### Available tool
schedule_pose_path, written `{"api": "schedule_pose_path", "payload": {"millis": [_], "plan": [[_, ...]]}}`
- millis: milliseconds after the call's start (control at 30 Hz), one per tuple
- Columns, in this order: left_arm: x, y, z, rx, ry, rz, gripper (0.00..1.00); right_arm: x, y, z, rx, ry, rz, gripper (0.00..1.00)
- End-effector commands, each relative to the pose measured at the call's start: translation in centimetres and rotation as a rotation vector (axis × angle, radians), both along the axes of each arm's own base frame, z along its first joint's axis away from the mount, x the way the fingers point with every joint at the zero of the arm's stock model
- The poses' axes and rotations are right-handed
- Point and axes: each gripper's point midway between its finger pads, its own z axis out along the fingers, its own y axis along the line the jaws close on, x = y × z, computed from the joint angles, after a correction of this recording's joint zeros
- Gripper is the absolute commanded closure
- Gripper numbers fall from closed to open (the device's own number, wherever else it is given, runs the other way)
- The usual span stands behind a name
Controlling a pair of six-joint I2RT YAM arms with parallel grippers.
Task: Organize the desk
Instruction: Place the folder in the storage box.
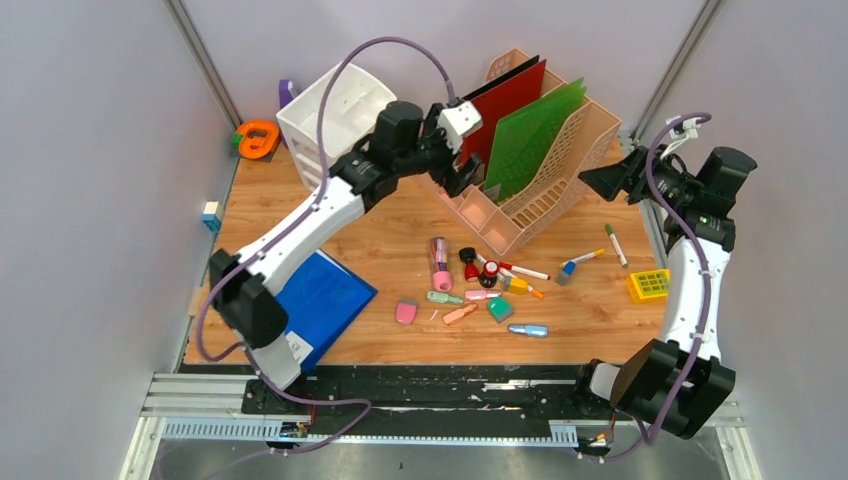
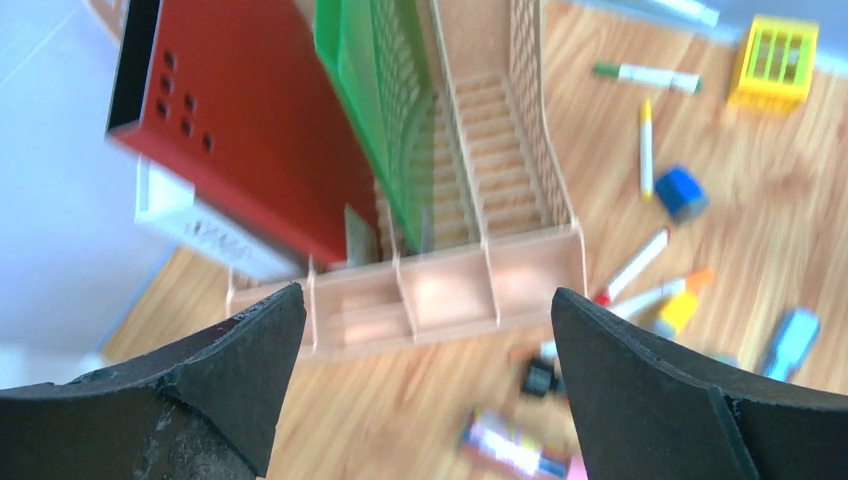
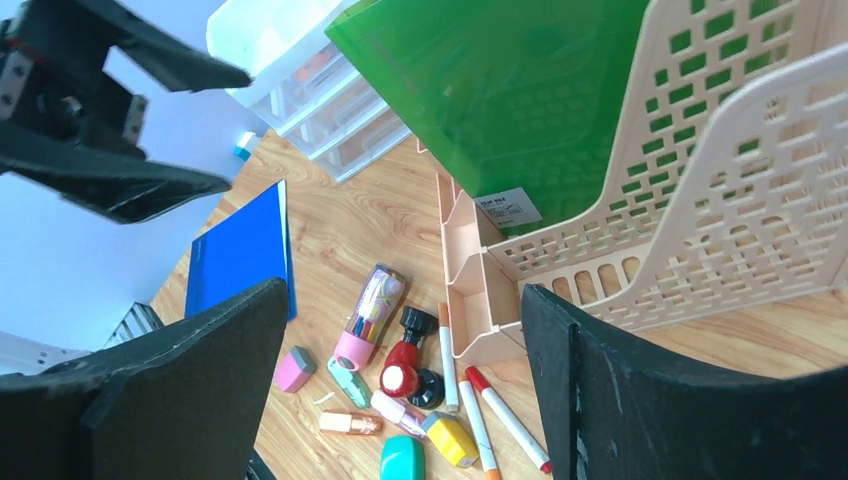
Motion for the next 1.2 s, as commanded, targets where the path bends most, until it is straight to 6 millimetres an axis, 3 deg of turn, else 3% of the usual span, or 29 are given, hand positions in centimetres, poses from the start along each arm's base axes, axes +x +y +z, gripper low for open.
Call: {"api": "schedule_pose_path", "payload": {"millis": [0, 33, 67, 100, 133, 167, 200, 233, 300, 400, 500, 633, 767, 967, 1167], "plan": [[-3.6, 7.2, -2.0, 0.301, -0.087, 0.036, 0.0, -0.9, 2.4, 2.0, -0.118, -0.136, 0.058, 0.12], [-4.4, 9.0, -4.5, 0.391, -0.044, 0.046, 0.0, -0.9, 3.4, 2.2, -0.145, -0.156, 0.071, 0.12], [-4.4, 11.3, -4.1, 0.452, -0.078, 0.102, 0.0, -0.9, 4.4, 2.3, -0.174, -0.168, 0.08, 0.12], [-5.3, 13.2, -6.5, 0.53, -0.028, 0.11, 0.0, -0.8, 5.7, 2.4, -0.209, -0.187, 0.095, 0.12], [-5.5, 15.5, -6.2, 0.552, -0.029, 0.149, 0.0, -0.9, 8.0, 2.5, -0.256, -0.225, 0.143, 0.12], [-6.6, 17.3, -8.2, 0.609, 0.032, 0.149, 0.0, -1.0, 9.7, 2.4, -0.288, -0.245, 0.176, 0.12], [-7.1, 19.8, -8.8, 0.623, 0.065, 0.181, 0.0, -1.1, 11.7, 2.2, -0.312, -0.26, 0.22, 0.12], [-8.3, 21.5, -8.8, 0.638, 0.093, 0.193, 0.0, -1.2, 13.5, 1.6, -0.325, -0.257, 0.271, 0.12], [-9.0, 26.9, -10.2, 0.663, 0.186, 0.294, 0.0, -1.1, 16.3, 0.5, -0.352, -0.241, 0.349, 0.12], [-11.4, 32.2, -12.7, 0.667, 0.341, 0.39, 0.0, -1.1, 20.7, -1.6, -0.396, -0.215, 0.461, 0.12], [-13.0, 37.5, -13.7, 0.595, 0.434, 0.529, 0.0, -1.9, 25.8, -4.0, -0.462, -0.22, 0.585, 0.12], [-15.2, 42.3, -15.5, 0.528, 0.55, 0.664, 0.0, -4.5, 32.7, -7.9, -0.565, -0.261, 0.763, 0.12], [-16.1, 46.2, -17.2, 0.428, 0.667, 0.782, 0.0, -7.3, 37.3, -13.0, -0.631, -0.243, 0.917, 0.12], [-16.3, 50.4, -20.3, 0.302, 0.832, 0.904, 0.0, -12.4, 41.8, -19.5, -0.738, -0.235, 1.09, 0.12], [-15.5, 54.5, -22.8, 0.271, 0.882, 1.023, 0.0, -15.4, 44.6, -23.1, -0.85, -0.303, 1.153, 0.11]]}}
